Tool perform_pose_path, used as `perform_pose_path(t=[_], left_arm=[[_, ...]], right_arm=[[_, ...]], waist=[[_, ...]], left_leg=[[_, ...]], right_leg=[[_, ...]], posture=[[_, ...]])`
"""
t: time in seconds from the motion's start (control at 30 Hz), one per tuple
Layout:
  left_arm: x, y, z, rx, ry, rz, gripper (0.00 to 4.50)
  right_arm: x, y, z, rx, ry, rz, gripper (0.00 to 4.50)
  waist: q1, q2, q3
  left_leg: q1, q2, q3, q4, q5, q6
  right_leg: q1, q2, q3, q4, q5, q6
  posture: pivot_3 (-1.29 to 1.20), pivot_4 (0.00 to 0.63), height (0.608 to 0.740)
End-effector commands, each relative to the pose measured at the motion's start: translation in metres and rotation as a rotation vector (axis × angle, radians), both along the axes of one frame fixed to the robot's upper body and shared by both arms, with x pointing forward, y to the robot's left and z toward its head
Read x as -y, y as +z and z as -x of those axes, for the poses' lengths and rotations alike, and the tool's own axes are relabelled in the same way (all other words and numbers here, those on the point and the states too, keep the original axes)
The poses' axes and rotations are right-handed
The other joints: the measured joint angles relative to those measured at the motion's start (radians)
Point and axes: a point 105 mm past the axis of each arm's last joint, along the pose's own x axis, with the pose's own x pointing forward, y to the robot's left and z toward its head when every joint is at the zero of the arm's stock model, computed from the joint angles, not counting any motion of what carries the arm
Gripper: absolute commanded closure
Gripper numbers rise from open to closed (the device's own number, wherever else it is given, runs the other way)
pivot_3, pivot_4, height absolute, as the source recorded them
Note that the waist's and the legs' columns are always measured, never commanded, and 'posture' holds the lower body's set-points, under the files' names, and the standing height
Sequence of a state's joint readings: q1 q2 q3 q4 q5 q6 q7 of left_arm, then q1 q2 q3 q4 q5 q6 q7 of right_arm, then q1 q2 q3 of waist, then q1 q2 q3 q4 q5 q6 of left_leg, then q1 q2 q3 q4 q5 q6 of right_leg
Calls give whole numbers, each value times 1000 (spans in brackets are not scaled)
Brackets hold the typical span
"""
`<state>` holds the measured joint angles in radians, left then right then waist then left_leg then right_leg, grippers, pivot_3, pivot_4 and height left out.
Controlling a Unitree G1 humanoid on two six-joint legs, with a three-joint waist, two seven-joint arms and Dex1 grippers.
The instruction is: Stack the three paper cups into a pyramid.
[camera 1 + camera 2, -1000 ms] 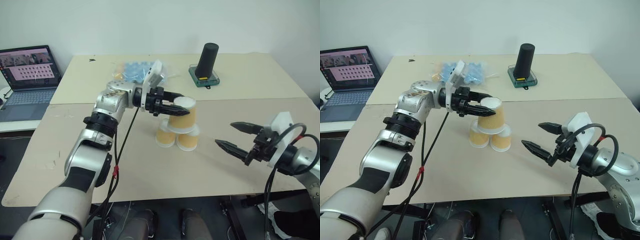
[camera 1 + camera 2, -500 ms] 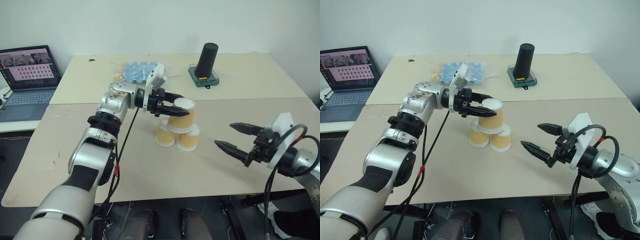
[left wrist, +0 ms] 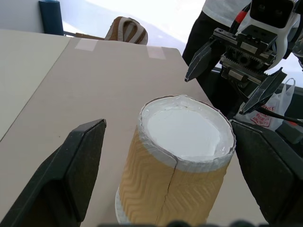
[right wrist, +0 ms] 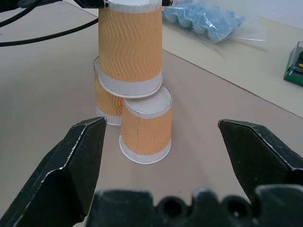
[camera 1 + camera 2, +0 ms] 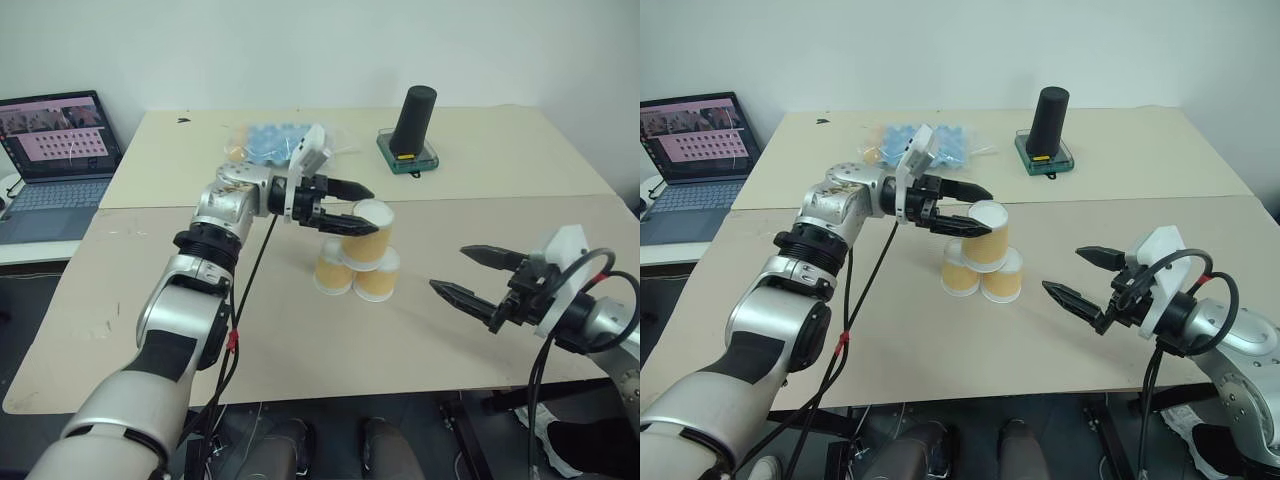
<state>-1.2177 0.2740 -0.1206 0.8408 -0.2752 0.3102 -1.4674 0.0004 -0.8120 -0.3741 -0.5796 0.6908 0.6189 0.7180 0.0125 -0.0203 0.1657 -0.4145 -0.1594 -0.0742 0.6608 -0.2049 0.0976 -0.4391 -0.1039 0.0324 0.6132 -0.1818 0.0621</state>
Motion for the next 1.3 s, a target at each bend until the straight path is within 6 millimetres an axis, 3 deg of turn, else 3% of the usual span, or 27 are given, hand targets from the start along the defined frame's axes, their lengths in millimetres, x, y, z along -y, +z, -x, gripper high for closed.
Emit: perform_pose_path(t=[0.03,0.17,0.47,0.57,0.63,0.83,0.93,1.03,1.17,1.3], left_arm=[[-1,31,5,74,-27,46,102],[-3,40,8,86,-37,66,102],[-20,88,5,62,90,297,102],[-40,109,-16,93,348,456,102],[-75,110,-33,109,631,550,102],[-162,71,-34,136,1163,586,102],[-222,37,-14,201,1476,529,102],[-262,9,11,259,1703,474,102],[-291,-27,36,236,1864,431,102],[-310,-57,54,233,1955,350,102]], right_arm=[[0,12,1,49,10,4,71],[0,12,0,47,11,4,71],[2,14,-3,50,13,4,71],[7,12,-8,47,-25,8,71],[21,9,-22,57,-142,25,71],[58,10,-47,137,-417,82,71],[88,10,-60,191,-637,129,71],[100,4,-69,221,-754,147,71],[107,-1,-76,268,-823,78,71],[110,-20,-79,257,-842,-10,71]], waist=[[0,0,0],[0,0,0],[-1,0,0],[-1,0,0],[-3,1,0],[-4,1,-1],[-2,1,-1],[0,1,-1],[9,1,-1],[13,1,-1]], left_leg=[[0,0,0,0,0,0],[0,0,0,0,0,0],[0,0,0,0,0,0],[0,0,0,0,0,-1],[0,0,0,0,1,-1],[5,1,2,-1,4,-7],[4,1,2,0,6,-9],[5,0,4,-1,5,-9],[9,1,4,-1,5,-9],[11,1,4,-1,2,-5]], right_leg=[[0,0,0,0,0,0],[0,0,0,0,0,0],[0,1,0,0,0,0],[0,1,0,0,0,0],[0,1,0,1,0,0],[0,-1,6,3,0,0],[0,4,7,4,1,0],[0,4,8,4,1,0],[1,5,8,2,1,-1],[3,5,7,1,2,0]], posture=[[0,150,740],[0,150,740],[0,150,740],[0,150,740],[0,150,740],[0,150,740],[0,150,740],[0,150,740],[0,150,740],[0,150,740]])
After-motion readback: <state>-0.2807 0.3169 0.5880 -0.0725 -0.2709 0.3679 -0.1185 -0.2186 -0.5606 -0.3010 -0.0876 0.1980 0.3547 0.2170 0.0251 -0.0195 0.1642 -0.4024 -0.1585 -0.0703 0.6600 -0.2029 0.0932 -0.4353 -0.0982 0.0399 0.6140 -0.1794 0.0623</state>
